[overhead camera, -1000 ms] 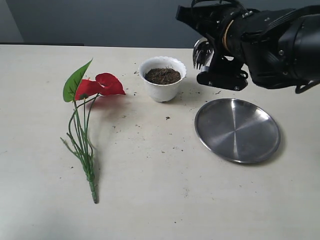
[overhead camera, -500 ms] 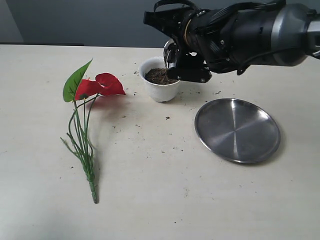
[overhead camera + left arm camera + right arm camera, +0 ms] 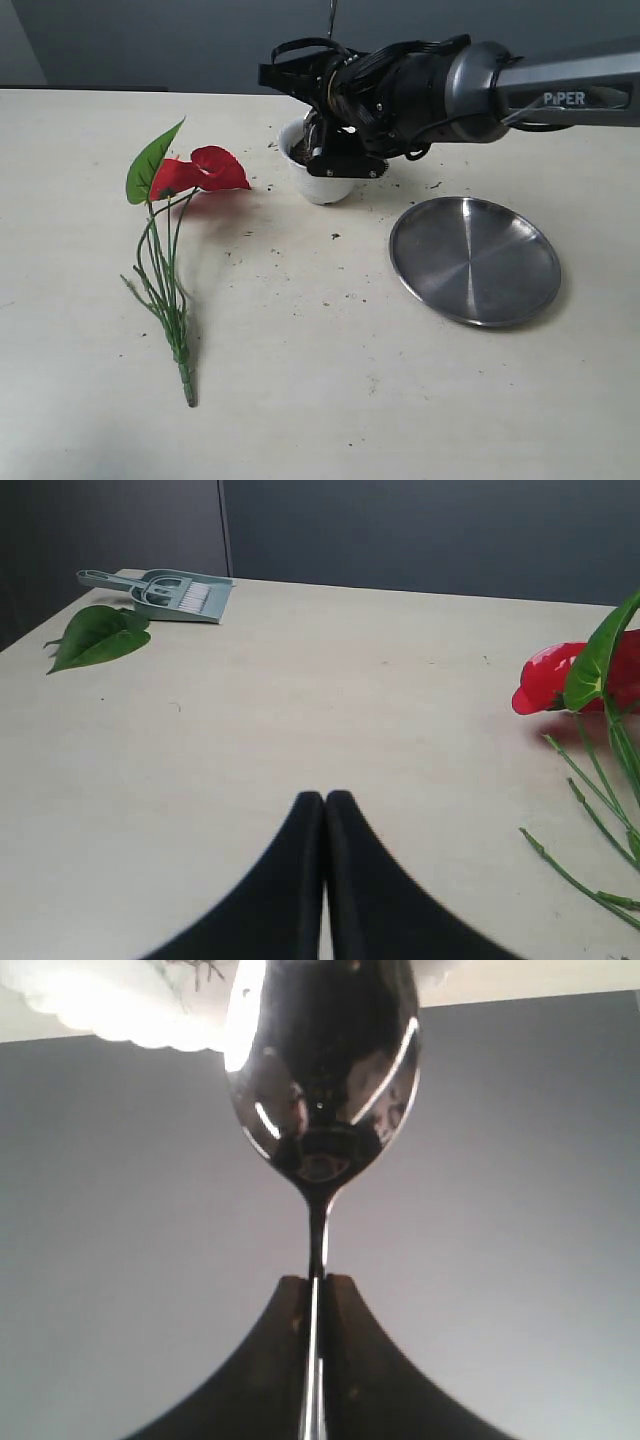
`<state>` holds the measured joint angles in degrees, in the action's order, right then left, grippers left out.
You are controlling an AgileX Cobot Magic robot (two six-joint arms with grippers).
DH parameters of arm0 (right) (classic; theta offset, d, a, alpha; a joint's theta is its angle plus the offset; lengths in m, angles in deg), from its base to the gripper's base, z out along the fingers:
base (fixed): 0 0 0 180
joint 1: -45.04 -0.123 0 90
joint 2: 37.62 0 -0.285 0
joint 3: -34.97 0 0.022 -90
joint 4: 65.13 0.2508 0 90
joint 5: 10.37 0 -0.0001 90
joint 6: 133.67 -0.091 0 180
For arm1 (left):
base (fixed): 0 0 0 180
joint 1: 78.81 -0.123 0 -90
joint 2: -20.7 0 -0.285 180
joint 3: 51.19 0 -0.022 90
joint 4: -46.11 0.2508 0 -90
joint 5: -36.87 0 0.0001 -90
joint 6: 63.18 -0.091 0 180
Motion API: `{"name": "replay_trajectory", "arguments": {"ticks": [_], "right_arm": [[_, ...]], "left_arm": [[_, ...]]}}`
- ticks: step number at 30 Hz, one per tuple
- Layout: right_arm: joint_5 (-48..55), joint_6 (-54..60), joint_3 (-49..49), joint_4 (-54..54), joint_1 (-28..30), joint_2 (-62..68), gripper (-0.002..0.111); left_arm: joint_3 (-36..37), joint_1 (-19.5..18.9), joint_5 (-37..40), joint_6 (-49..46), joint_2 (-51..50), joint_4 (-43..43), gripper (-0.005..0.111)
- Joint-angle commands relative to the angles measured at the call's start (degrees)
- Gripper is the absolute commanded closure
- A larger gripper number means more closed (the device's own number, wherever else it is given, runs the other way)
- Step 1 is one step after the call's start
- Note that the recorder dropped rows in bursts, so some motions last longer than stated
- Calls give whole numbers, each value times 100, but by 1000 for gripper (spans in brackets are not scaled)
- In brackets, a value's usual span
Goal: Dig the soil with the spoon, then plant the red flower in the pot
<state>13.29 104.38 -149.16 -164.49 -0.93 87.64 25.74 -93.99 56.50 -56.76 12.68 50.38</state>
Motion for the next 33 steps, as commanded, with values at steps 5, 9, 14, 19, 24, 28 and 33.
{"name": "replay_trajectory", "arguments": {"ticks": [5, 9, 14, 19, 24, 28, 33], "right_arm": [[8, 43, -605, -59, 88, 453, 109], [89, 155, -759, -59, 196, 623, 109], [259, 415, -772, -59, 264, 744, 109], [120, 415, -772, -59, 264, 754, 109], [122, 415, -915, -59, 264, 890, 109], [122, 415, -1205, -59, 264, 1042, 109], [11, 415, -1428, -59, 264, 1131, 109]], "left_arm": [[29, 42, -39, 2, 23, -53, 106], [29, 42, -39, 2, 23, -53, 106], [29, 42, -39, 2, 23, -53, 106], [29, 42, -39, 2, 23, -53, 106], [29, 42, -39, 2, 23, -53, 106], [29, 42, -39, 2, 23, -53, 106], [29, 42, -39, 2, 23, -53, 106]]}}
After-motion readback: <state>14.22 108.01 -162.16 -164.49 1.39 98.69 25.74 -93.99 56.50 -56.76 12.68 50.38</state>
